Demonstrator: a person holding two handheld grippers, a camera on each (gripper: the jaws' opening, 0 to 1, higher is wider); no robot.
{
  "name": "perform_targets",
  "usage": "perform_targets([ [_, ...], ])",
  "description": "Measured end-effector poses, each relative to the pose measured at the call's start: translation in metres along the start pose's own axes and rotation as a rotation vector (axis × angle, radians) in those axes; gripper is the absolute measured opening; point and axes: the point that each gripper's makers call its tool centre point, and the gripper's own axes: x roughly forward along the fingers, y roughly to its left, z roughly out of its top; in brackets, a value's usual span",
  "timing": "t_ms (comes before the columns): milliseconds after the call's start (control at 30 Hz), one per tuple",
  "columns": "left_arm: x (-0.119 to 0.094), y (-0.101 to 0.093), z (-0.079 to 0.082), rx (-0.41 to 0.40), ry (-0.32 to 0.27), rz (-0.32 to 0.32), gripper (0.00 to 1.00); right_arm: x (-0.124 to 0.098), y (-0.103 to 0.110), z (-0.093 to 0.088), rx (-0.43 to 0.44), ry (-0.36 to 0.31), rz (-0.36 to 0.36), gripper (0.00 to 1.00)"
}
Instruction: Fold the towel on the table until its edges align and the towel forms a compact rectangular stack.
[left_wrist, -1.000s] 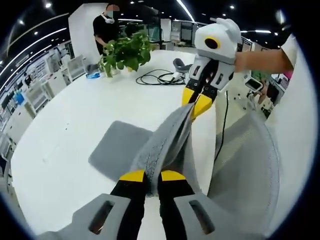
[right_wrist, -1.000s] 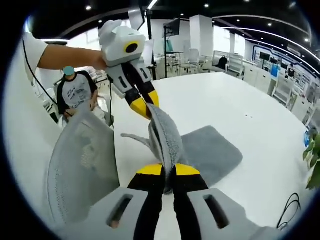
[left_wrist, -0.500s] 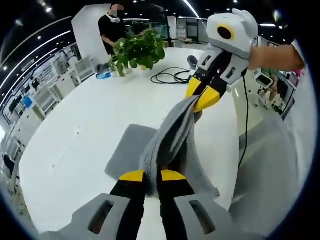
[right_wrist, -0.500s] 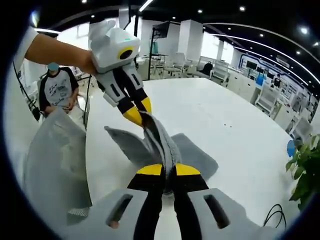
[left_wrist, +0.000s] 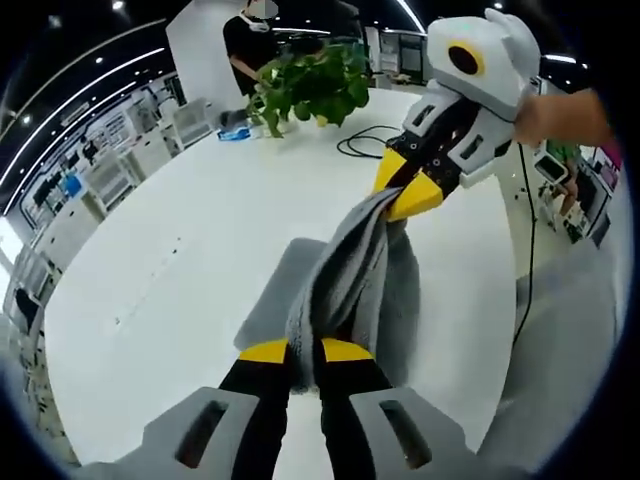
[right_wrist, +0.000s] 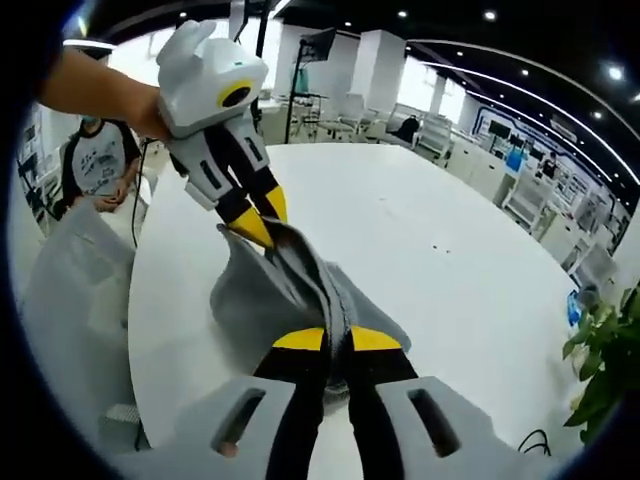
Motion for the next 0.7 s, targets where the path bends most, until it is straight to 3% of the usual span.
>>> perform_targets([
  [367, 0.034, 0.015, 0.001, 0.041, 0.035, 0.031, 0.1, 0.03, -0.029, -0.027, 0.06, 0.081, -0.035, 0.05],
  [700, 0.062, 0.021, -0.017, 0.054, 0.119, 0.037, 0.11, 0.056, -0.039, -0.044, 0.087, 0.129, -0.017, 0.07],
])
